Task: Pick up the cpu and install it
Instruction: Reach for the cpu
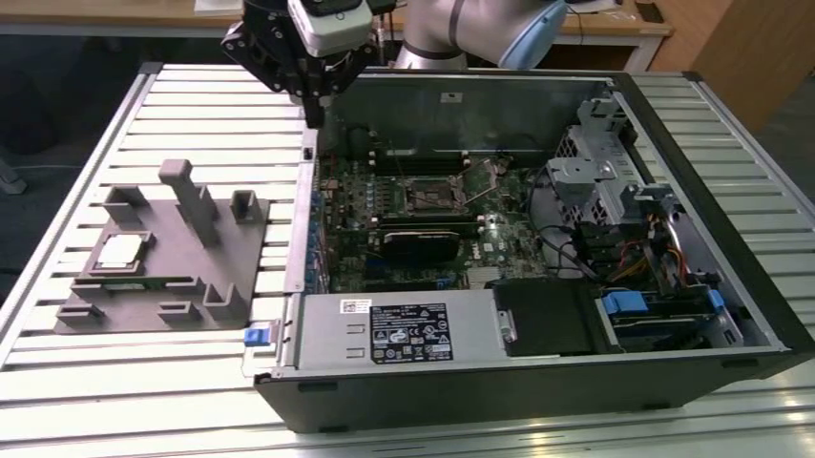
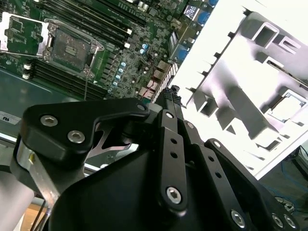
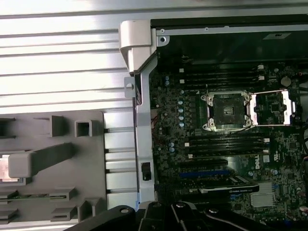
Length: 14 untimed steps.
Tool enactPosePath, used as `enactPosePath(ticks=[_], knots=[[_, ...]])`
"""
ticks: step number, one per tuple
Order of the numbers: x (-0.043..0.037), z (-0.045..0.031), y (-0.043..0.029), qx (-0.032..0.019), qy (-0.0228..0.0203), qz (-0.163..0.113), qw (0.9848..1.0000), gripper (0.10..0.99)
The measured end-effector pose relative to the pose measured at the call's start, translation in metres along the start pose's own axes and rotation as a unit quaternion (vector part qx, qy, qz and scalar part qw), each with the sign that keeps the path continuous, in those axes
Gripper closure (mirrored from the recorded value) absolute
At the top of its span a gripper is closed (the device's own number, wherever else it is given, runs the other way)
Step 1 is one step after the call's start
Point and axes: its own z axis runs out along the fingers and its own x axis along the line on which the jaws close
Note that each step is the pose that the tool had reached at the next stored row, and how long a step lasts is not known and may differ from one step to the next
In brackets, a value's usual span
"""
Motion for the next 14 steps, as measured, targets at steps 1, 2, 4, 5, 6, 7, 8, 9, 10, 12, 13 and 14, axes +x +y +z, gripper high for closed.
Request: enactPosePath(ticks=[1,2,4,5,6,7,8,9,10,12,13,14], knots=[[0.0008,0.0,-0.0001,0.0,0.0,0.0,1.0,0.969],[0.0016,0.0,-0.0001,0.0,0.0,0.0,1.0,0.969],[0.0034,0.0001,-0.0003,0.0,0.0,0.0,1.0,0.969],[0.0041,0.0001,-0.0003,0.0,0.0,0.0,1.0,0.969],[0.0049,0.0002,-0.0004,0.0,0.0,0.0,1.0,0.969],[0.0057,0.0002,-0.0004,0.0,0.0,0.0,1.0,0.969],[0.0064,0.0003,-0.0005,0.0,0.0,0.0,1.0,0.969],[0.0071,0.0003,-0.0006,0.0,0.0,0.0,1.0,0.969],[0.0079,0.0003,-0.0006,0.0,0.0,0.0,1.0,0.969],[0.0094,0.0004,-0.0007,0.0,0.0,0.0,1.0,0.969],[0.0101,0.0004,-0.0008,0.0,0.0,0.0,1.0,0.969],[0.0108,0.0005,-0.0008,0.0,0.0,0.0,1.0,0.969]])
